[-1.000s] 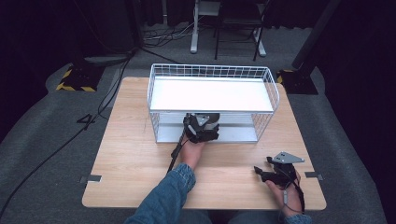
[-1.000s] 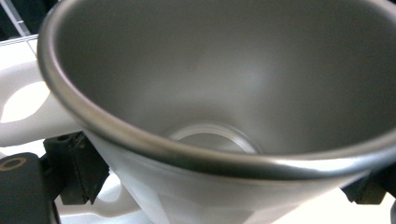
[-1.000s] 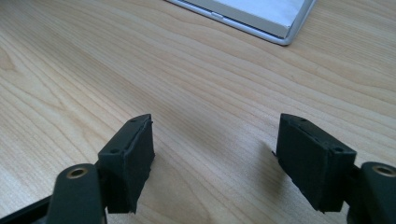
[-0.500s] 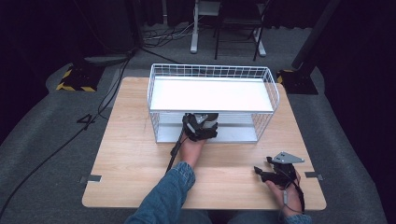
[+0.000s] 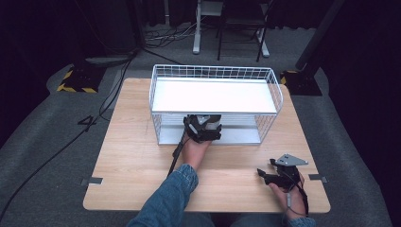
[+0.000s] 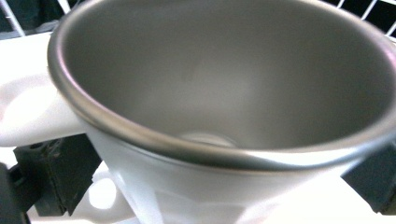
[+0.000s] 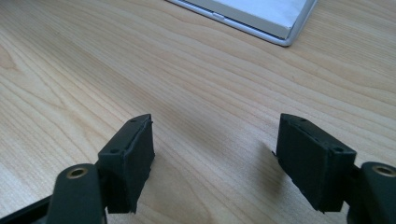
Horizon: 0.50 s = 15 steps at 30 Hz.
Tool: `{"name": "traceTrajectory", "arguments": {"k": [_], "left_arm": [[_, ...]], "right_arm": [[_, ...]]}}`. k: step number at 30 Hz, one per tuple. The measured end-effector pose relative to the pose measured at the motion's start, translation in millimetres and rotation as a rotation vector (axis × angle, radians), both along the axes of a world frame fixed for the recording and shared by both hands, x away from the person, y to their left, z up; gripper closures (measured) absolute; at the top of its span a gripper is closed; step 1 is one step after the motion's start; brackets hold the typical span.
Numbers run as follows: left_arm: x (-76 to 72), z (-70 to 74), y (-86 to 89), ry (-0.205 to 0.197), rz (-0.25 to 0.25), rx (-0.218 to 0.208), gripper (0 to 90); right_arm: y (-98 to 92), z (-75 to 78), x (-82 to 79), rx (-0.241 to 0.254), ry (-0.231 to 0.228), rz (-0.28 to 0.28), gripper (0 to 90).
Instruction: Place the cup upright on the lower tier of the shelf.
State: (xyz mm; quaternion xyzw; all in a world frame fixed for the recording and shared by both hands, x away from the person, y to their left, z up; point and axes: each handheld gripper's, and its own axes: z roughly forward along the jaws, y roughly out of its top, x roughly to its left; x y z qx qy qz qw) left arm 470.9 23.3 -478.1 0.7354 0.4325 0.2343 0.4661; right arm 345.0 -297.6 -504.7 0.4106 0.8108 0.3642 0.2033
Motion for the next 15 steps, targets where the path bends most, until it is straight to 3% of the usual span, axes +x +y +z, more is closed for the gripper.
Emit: {"name": "traceTrajectory", "arguments": {"k": [4, 8, 12, 13, 15], "left_arm": [[-3.4, -1.3, 2.1, 0.018, -0.021, 0.002, 0.0], [-9.9, -0.7, 6.1, 0.023, -0.016, -0.016, 0.0], [-18.4, 1.9, 9.1, 0.017, -0.022, -0.008, 0.0], [-21.7, 2.1, 8.7, 0.019, 0.003, -0.013, 0.0], [-25.8, 3.0, 11.8, 0.015, 0.003, 0.001, 0.0]], "right_arm": [[0.0, 0.0, -0.1, -0.001, -0.001, 0.001, 27.5], [0.1, 0.0, -0.2, -0.003, -0.002, 0.0, 27.6], [0.0, 0.1, -0.1, -0.001, 0.001, -0.001, 27.6], [-0.1, 0.1, 0.0, 0.001, 0.003, -0.001, 27.6], [-0.2, 0.1, 0.2, 0.001, 0.004, -0.001, 27.6]]}}
